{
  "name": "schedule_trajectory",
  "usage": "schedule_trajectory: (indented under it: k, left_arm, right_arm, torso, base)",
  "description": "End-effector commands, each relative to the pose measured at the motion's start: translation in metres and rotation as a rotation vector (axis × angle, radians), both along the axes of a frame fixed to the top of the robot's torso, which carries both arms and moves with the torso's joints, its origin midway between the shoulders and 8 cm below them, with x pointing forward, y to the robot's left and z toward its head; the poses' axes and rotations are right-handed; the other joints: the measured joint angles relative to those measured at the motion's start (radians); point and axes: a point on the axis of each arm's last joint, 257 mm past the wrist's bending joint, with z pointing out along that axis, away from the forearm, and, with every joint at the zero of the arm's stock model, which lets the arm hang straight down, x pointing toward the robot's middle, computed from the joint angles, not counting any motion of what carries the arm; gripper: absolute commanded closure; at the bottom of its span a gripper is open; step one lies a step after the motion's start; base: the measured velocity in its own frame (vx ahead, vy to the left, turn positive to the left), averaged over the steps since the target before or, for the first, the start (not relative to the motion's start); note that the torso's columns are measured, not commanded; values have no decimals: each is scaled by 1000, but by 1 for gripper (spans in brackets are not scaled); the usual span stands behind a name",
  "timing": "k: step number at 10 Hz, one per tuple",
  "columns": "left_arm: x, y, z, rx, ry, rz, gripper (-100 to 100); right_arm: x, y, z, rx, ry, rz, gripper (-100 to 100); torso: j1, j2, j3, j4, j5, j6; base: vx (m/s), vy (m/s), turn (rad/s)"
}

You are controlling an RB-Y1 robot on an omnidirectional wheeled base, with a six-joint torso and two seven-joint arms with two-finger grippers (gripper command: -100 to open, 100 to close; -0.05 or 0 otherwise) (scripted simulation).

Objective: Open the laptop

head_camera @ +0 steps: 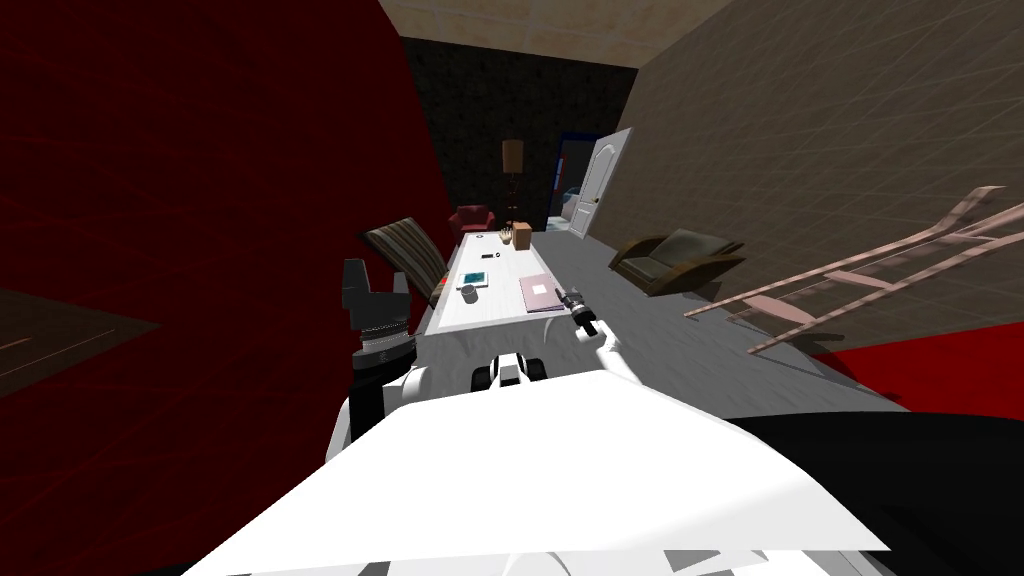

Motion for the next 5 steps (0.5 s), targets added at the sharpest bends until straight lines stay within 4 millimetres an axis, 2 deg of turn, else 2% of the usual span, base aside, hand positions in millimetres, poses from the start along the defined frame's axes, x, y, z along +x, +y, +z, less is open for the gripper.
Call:
schedule_trajectory:
  k: [1,2,5]
  left_arm:
    - [0,0,0,0,0,0,0]
    - [0,0,0,0,0,0,0]
    - [0,0,0,0,0,0,0]
  right_arm:
    - [5,-6,5,0,0,-7,-100]
    - [6,-7,5,2,1,-9,0]
    - [5,-6,5,2,1,-9,0]
  torso:
    - [0,0,0,0,0,0]
    - [0,-1,0,0,0,0]
    - [0,0,0,0,0,0]
  base:
    - [-28,5,7]
    - [-6,1,-2]
    - [0,0,0]
